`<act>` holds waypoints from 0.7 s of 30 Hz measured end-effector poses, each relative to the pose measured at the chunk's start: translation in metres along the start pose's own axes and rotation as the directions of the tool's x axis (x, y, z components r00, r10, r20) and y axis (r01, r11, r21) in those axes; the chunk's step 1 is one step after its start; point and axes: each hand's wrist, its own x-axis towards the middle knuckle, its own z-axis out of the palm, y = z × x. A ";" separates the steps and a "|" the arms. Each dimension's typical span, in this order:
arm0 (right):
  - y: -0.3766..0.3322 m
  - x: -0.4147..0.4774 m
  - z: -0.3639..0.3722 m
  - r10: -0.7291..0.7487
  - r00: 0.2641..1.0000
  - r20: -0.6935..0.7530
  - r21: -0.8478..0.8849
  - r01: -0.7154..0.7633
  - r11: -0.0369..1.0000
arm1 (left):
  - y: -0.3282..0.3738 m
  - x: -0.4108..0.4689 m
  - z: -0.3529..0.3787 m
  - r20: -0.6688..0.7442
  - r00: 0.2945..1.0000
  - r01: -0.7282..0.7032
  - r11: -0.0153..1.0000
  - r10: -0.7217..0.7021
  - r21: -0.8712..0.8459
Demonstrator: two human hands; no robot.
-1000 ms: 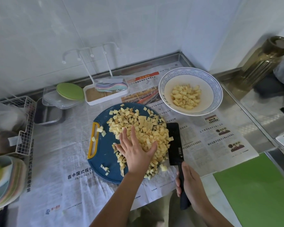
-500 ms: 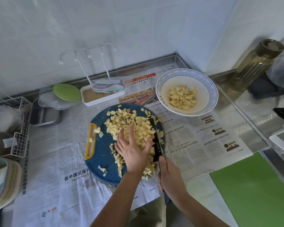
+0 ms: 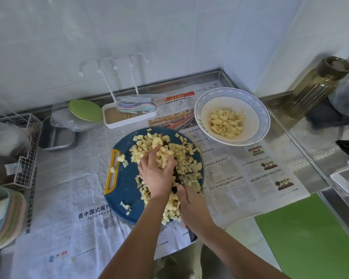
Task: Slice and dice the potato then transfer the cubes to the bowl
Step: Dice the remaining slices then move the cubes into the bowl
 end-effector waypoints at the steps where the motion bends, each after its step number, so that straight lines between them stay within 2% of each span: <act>1: 0.000 0.001 0.000 -0.005 1.000 0.004 -0.009 0.005 1.000 | 0.001 0.000 0.000 -0.005 1.000 0.015 1.000 -0.015 -0.016; 13: -0.018 0.003 -0.017 -0.129 0.991 0.043 -0.093 0.132 0.987 | 0.027 0.006 -0.015 -0.075 0.992 0.087 0.986 -0.098 -0.140; 18: -0.032 0.001 -0.033 -0.153 0.987 0.047 -0.054 0.156 0.986 | 0.045 0.009 -0.015 -0.068 0.992 0.093 0.984 -0.105 -0.152; 21: -0.038 0.008 -0.045 -0.168 0.986 0.016 0.025 0.168 0.985 | 0.062 0.016 -0.010 -0.046 0.997 0.061 0.984 -0.069 -0.169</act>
